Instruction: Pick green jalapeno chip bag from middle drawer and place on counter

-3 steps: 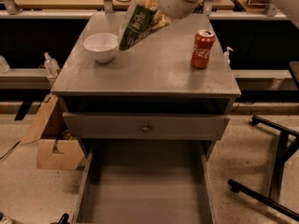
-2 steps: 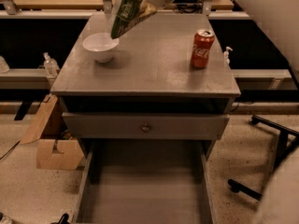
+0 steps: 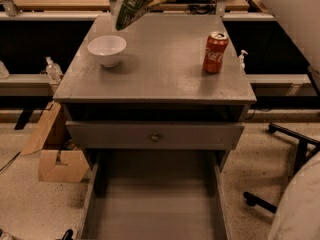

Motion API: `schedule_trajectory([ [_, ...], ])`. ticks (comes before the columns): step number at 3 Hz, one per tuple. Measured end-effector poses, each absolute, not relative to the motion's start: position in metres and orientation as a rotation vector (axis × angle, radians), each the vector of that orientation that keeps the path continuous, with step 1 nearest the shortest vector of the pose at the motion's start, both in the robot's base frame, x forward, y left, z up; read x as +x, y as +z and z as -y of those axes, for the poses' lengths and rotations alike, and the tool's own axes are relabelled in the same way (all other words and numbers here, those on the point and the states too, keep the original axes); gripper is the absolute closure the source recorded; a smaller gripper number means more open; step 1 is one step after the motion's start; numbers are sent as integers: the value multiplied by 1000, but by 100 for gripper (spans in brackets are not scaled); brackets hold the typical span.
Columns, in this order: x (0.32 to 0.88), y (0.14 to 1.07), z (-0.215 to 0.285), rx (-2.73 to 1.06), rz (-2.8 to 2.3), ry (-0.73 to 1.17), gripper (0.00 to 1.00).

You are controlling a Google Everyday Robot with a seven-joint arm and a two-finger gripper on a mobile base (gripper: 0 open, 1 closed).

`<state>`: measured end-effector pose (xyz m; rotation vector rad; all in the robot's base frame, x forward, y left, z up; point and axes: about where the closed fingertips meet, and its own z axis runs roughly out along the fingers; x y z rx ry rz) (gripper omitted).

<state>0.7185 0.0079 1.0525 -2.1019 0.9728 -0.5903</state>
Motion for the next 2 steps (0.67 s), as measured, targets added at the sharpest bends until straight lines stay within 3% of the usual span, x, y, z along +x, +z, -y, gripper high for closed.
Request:
schedule_trajectory([
  [2, 799, 1018, -25, -2128, -961, -575, 100],
])
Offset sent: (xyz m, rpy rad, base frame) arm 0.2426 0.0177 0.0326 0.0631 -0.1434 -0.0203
